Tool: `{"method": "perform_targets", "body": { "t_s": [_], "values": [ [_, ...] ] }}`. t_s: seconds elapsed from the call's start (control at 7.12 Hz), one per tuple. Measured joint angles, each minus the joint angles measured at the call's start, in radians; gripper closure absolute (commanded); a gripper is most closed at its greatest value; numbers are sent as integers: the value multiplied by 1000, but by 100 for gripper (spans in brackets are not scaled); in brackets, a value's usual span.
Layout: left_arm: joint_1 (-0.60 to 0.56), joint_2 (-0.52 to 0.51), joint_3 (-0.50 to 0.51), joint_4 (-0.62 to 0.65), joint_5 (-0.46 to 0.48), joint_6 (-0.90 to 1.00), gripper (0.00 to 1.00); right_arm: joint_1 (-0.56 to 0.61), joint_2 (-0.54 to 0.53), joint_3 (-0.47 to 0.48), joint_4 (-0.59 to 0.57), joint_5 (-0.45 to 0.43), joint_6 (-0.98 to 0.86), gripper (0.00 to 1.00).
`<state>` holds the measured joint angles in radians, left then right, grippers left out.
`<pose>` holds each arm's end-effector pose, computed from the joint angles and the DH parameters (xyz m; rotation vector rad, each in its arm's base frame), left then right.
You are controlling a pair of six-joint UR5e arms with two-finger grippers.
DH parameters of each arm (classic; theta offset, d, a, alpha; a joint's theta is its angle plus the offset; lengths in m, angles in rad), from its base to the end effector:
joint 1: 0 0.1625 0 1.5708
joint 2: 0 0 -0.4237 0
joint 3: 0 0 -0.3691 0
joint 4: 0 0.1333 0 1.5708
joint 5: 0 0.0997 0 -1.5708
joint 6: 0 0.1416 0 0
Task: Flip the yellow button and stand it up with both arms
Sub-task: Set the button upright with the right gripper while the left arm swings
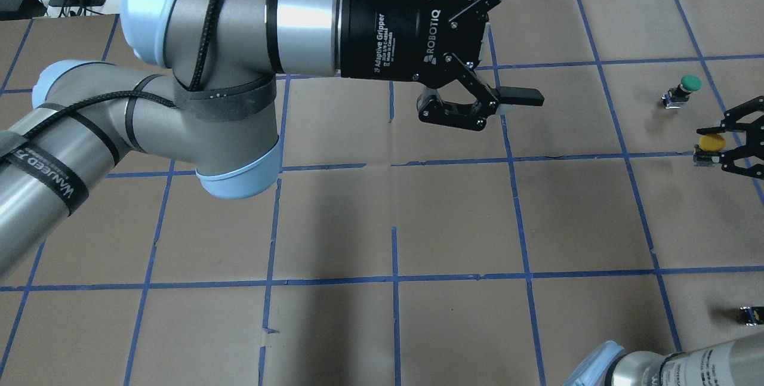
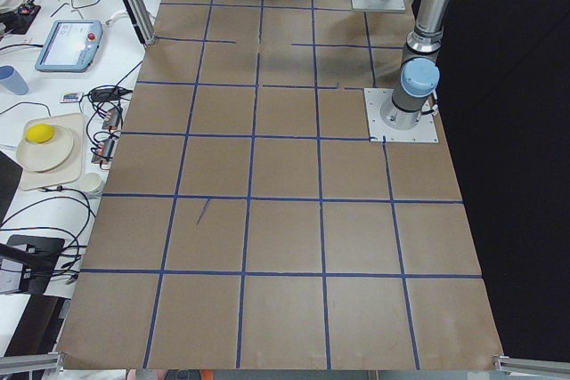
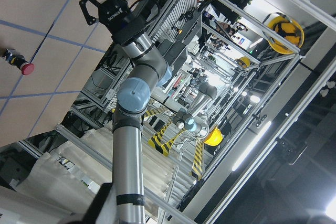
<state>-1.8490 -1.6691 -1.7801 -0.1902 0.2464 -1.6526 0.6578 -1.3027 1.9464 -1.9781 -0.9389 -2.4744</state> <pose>-0.3897 -0.3789 0.5435 0.4280 -1.6551 -0.4694 -0.2453 -0.4637 0.2151 -1.9165 2.0909 -0.9608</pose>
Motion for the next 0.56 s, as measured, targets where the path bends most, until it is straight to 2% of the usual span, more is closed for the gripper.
{"method": "perform_targets", "body": {
  "t_s": [0.28,0.56],
  "values": [
    [4,21,-3,-58,-13,-221,2,-37,11,3,68,2,-83,94],
    [5,30,-10,-175,-14,-361,2,-82,24,4,133,-1,-157,94]
  ]
}}
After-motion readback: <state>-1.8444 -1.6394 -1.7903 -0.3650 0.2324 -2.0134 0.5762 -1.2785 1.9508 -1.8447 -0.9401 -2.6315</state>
